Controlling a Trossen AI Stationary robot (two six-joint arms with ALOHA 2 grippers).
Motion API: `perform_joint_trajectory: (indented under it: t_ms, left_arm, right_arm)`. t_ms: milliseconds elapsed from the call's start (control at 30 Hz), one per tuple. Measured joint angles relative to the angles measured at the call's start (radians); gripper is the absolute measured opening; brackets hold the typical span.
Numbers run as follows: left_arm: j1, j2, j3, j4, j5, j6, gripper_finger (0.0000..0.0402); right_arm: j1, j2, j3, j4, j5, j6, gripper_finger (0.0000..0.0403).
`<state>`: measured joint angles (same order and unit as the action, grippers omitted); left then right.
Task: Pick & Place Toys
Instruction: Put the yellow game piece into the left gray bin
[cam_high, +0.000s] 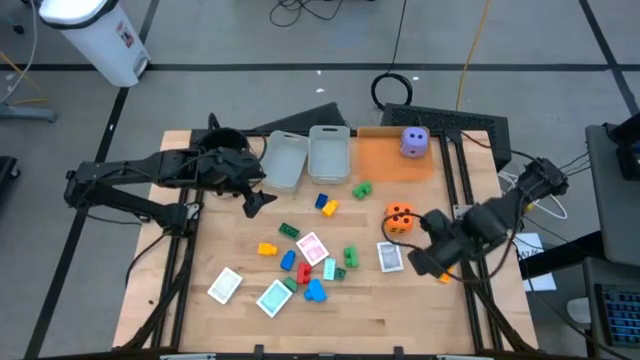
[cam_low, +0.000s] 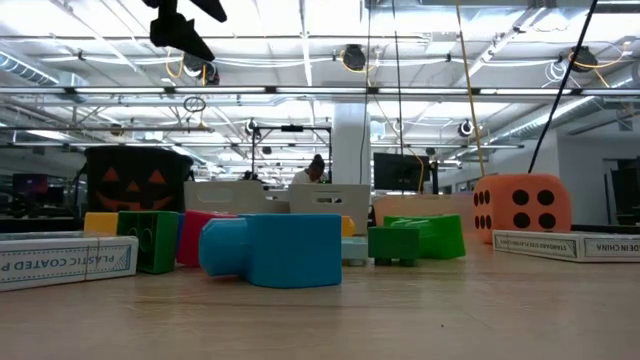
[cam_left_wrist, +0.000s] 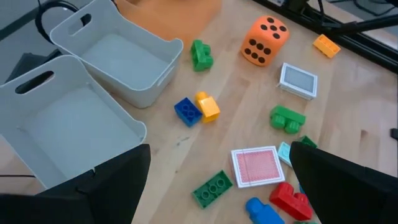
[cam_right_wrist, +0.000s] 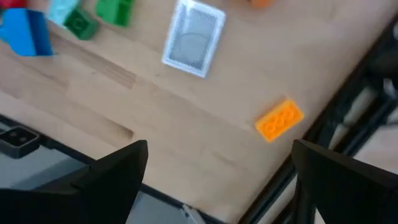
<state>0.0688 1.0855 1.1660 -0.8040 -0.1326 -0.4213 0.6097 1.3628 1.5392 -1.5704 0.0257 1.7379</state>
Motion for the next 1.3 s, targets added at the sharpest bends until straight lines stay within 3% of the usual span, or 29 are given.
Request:
perform_joint_trajectory:
  t_ms: [200,567,900,1300]
  left_arm:
    - [0.012,0.000,0.000,0.035,0.000,-0.001,0.0390]
    - [0.012,0.000,0.000,0.092,0.019,0.017,0.0390]
    - [0.012,0.000,0.000,0.092,0.019,0.020,0.0390]
    - [0.012,0.000,0.000,0.091,0.019,0.021,0.0390]
  right_arm:
    - [0.079,0.000,-0.104,-0.001,-0.002,0.254,0.0393]
    - [0.093,0.000,-0.301,0.027,-0.067,0.460,0.0393]
    - [0.071,0.000,-0.467,0.274,-0.109,0.493,0.0393]
    - [0.071,-0.013,-0.581,0.308,-0.185,0.528,0.0393]
